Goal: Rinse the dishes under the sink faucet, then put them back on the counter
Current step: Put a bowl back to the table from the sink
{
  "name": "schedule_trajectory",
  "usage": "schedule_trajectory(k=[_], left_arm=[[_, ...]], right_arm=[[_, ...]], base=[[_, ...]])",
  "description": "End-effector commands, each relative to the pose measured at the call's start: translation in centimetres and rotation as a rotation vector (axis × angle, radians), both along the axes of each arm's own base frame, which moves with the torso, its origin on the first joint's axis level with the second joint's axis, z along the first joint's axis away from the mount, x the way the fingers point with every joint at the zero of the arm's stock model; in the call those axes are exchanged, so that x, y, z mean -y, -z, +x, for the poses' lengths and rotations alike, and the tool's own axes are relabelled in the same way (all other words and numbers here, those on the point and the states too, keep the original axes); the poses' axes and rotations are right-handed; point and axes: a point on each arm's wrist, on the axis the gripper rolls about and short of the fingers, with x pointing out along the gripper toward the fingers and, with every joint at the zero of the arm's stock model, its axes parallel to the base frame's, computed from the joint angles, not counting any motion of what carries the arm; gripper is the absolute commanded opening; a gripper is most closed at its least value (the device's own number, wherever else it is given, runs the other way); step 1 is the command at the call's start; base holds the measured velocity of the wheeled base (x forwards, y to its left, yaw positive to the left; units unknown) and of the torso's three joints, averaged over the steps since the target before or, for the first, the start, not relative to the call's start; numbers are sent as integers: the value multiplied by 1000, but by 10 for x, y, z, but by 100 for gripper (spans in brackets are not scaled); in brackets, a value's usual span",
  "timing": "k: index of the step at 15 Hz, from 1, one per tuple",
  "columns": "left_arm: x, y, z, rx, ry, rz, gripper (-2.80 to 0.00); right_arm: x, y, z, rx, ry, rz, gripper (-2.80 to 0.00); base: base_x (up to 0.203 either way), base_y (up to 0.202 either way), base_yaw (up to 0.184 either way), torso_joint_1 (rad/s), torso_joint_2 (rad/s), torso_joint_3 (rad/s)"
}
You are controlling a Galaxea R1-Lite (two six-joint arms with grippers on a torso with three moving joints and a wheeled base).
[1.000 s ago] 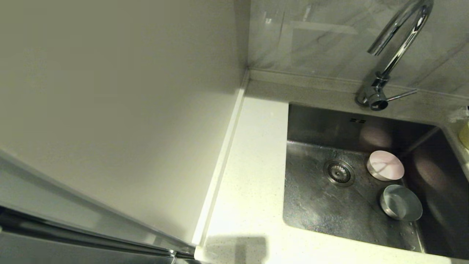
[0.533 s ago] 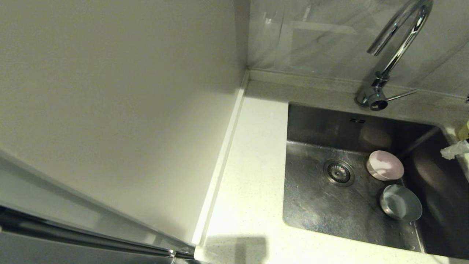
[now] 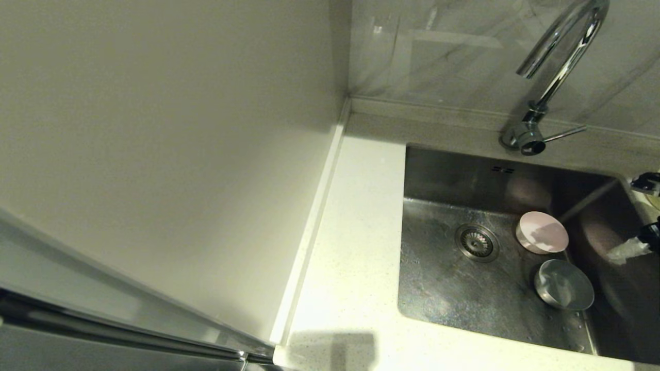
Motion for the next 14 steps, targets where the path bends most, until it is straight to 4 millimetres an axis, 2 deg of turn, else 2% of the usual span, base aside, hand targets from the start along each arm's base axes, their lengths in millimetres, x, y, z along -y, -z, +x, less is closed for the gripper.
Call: schedule_trajectory(k=[1, 3, 9, 14], left_arm=[[0, 1, 0, -2, 0, 0, -280], [0, 1, 0, -2, -2, 0, -280], [0, 1, 0, -2, 0, 0, -280], [0, 1, 0, -2, 0, 0, -280]], right_arm=[[5, 41, 17, -69, -74, 6, 0], [-8, 52, 28, -59, -150, -13, 0], [-37, 56, 43, -36, -303, -22, 0], [-43, 94, 79, 80, -349, -100, 0]], base=[[0, 0, 0, 0, 0, 0], [0, 0, 0, 0, 0, 0], [0, 0, 0, 0, 0, 0], [0, 0, 0, 0, 0, 0]])
